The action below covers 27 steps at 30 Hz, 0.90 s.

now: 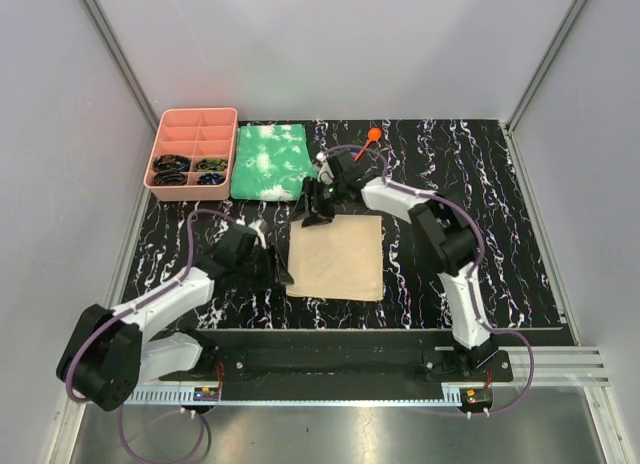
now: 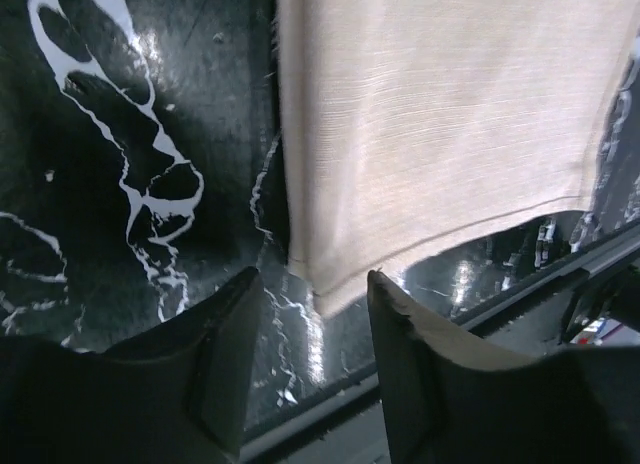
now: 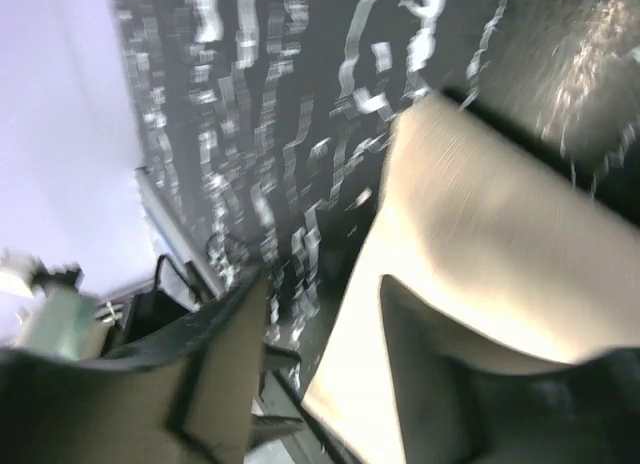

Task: Fold the napkin into a case and place the utensils inside
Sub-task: Smooth out the square-folded napkin at the center of the board.

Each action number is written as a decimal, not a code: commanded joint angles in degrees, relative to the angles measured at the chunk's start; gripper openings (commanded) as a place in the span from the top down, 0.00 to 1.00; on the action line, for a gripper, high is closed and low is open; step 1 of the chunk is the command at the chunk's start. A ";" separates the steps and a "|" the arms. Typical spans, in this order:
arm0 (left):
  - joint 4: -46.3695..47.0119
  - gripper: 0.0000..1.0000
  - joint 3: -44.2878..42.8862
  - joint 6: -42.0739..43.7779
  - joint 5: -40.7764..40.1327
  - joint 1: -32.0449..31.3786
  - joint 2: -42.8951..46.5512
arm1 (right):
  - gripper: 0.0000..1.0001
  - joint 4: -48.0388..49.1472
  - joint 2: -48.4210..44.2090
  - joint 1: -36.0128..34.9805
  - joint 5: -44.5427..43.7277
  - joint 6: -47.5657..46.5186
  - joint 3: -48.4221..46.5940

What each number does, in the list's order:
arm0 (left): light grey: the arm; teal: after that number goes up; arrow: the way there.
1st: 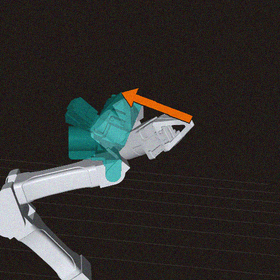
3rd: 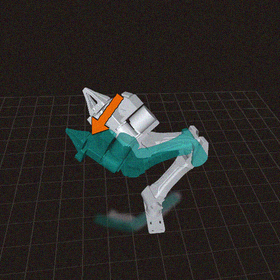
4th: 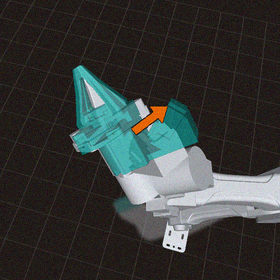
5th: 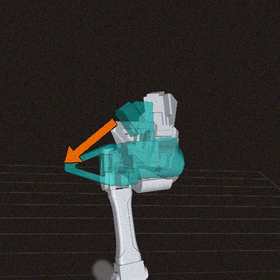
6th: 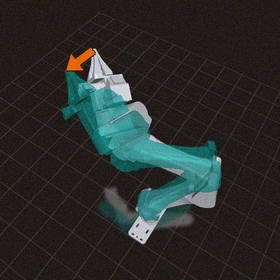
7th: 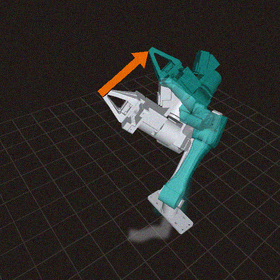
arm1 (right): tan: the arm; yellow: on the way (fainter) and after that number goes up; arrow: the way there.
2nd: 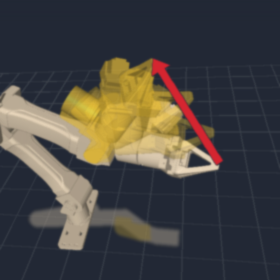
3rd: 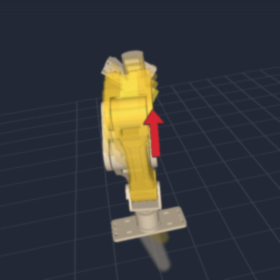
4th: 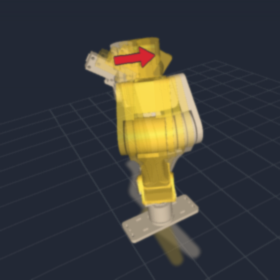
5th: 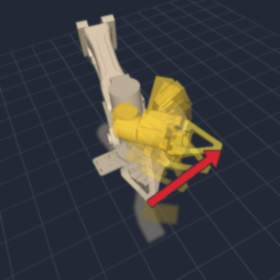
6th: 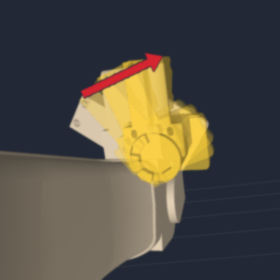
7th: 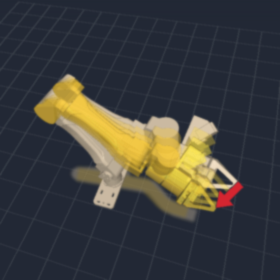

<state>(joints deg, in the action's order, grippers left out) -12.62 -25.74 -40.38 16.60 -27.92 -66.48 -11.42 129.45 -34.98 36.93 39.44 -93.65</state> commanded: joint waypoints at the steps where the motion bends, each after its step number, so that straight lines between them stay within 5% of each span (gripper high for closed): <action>1: -7.15 0.48 -10.98 2.59 -2.54 0.15 4.52 | 0.39 -1.15 -11.84 4.56 -1.51 -3.23 4.86; 5: -1.64 0.60 -18.89 1.71 2.62 0.15 -3.53 | 0.39 -0.89 -13.34 7.56 -0.98 -2.70 8.47; 10: 4.70 0.79 -21.73 -0.31 6.60 0.06 -14.72 | 0.53 0.08 -15.80 10.28 -2.30 -3.84 14.26; 19: 12.45 0.85 -10.66 -0.14 1.95 0.24 -24.75 | 0.63 4.48 -13.52 15.82 -2.74 -10.26 23.68; 27: 5.77 0.78 -9.86 3.03 1.94 -0.55 -16.59 | 0.59 1.32 -20.81 16.88 -1.94 -12.90 25.97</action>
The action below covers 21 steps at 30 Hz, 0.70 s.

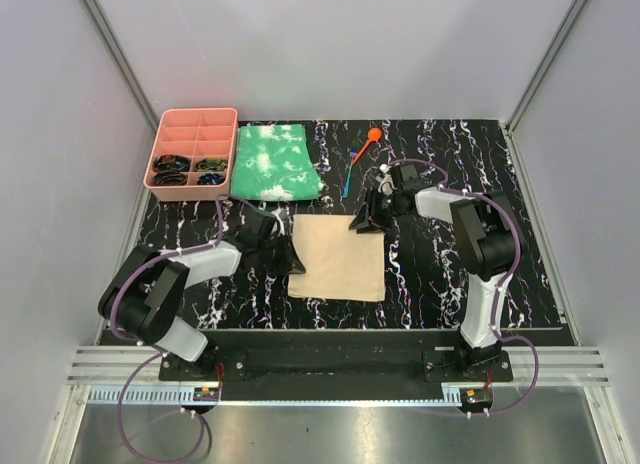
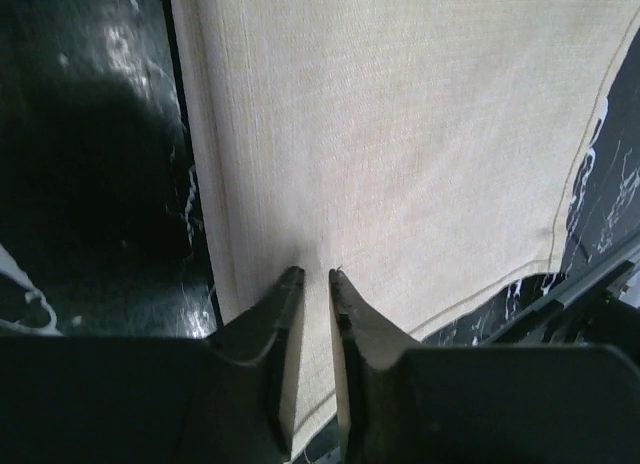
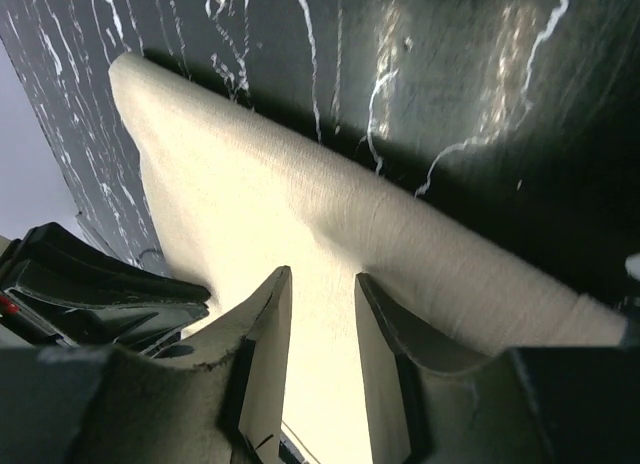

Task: Fold the napkin into a case and place the utensils inside
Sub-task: Smooth out the square-folded napkin at the center of the board.

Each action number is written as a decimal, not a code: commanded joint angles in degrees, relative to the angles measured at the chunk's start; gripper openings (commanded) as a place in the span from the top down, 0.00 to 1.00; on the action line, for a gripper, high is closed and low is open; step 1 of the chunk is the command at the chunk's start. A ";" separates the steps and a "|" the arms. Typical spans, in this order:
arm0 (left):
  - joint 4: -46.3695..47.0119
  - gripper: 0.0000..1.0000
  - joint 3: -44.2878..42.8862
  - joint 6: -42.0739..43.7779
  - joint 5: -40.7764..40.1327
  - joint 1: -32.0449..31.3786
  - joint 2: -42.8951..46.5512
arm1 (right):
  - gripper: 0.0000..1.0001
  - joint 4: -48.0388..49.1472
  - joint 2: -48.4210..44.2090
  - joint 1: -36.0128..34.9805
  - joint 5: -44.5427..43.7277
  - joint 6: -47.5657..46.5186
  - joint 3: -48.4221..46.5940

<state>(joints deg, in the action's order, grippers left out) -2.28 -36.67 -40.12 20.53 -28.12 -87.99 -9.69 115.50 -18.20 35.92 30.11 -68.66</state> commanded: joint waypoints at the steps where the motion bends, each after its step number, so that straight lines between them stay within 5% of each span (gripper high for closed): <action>1: -5.09 0.77 1.16 2.07 -0.86 -0.36 7.02 | 0.59 -0.85 -7.48 0.18 -1.20 -3.83 1.16; 9: -5.10 0.75 6.32 -0.05 2.58 -0.80 13.36 | 0.60 -1.65 -5.47 2.98 -2.17 -4.79 2.13; 16: 0.44 0.79 15.48 -0.75 -1.11 -0.88 10.03 | 0.60 -4.27 -2.39 3.87 -6.38 -7.51 1.08; 21: -1.92 0.76 17.24 -1.10 -1.82 -1.67 17.66 | 0.55 -8.14 -6.68 3.78 -9.02 -9.10 1.43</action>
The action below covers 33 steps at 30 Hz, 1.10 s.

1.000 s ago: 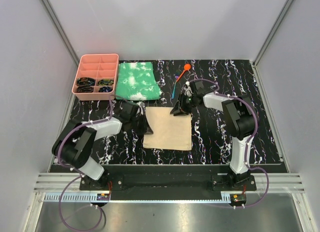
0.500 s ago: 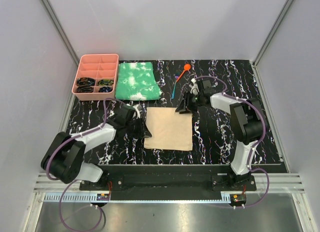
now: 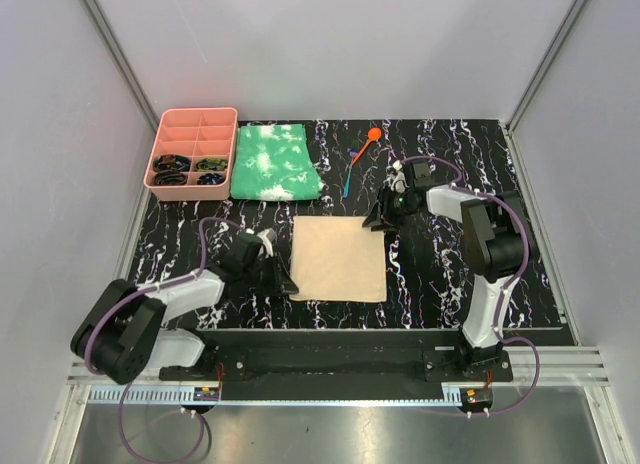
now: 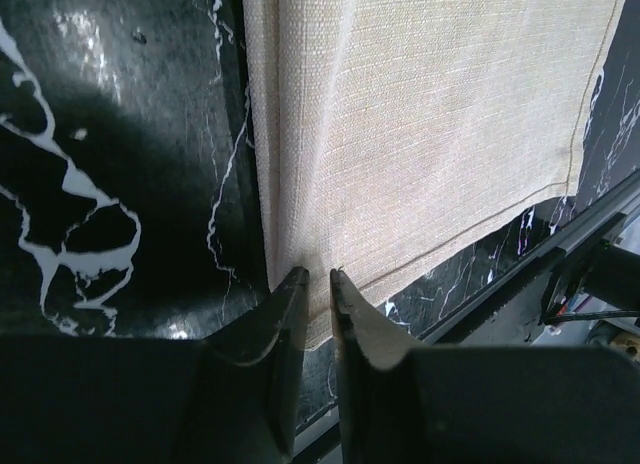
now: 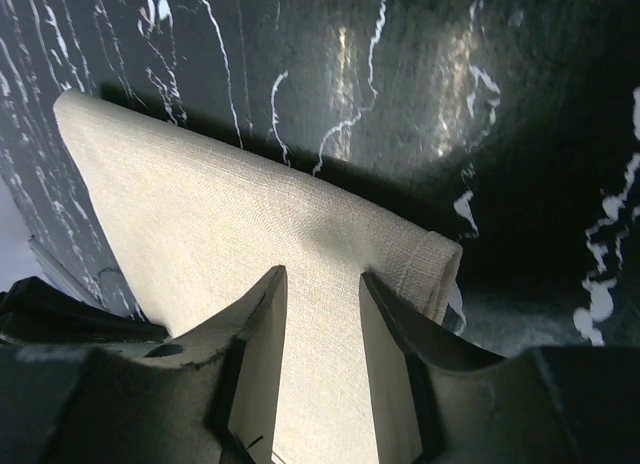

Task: Fold the napkin into a case and place the utensils inside
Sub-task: Smooth out the square-folded napkin at the center of the board.

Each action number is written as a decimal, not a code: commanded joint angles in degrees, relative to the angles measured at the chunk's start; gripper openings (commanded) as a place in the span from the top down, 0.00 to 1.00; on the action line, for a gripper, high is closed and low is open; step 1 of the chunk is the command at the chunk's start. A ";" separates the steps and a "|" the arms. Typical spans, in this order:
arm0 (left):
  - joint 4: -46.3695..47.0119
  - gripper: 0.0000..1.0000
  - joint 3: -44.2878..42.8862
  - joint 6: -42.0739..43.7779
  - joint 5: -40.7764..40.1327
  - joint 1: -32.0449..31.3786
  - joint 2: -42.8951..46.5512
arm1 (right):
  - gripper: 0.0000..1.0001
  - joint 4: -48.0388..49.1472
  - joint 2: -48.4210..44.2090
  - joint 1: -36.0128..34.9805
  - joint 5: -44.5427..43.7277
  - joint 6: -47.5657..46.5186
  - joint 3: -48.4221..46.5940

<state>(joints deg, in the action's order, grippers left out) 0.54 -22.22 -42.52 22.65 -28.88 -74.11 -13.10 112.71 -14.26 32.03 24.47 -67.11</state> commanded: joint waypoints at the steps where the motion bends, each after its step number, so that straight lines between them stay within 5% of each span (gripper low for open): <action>1: -5.71 0.76 2.53 1.30 -3.67 -1.35 5.10 | 0.54 -6.39 -5.90 -0.15 -6.35 -3.81 0.05; 8: -13.71 0.58 -2.03 0.86 -2.87 -2.32 16.52 | 0.31 -14.13 -15.75 -1.99 -12.42 -3.03 3.21; 12: -16.87 0.53 -6.07 4.72 -6.82 -2.32 14.53 | 0.22 -15.29 -21.55 -3.31 -11.56 5.38 9.35; 18: -10.58 0.67 -4.77 5.44 -10.45 -2.32 7.67 | 0.32 -14.58 -34.03 -7.18 -9.27 12.52 20.87; 23: -6.52 0.74 0.67 3.33 -9.03 -3.19 4.23 | 0.49 -15.64 -42.82 -8.06 -8.22 15.43 30.18; 33: -5.01 0.77 9.30 -7.66 -10.78 -9.70 17.23 | 0.54 -15.02 -46.88 -11.23 -9.70 17.46 38.20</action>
<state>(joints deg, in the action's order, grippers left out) -2.57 -15.20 -46.48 14.92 -37.28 -60.60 -28.64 67.13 -25.10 23.42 40.88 -29.39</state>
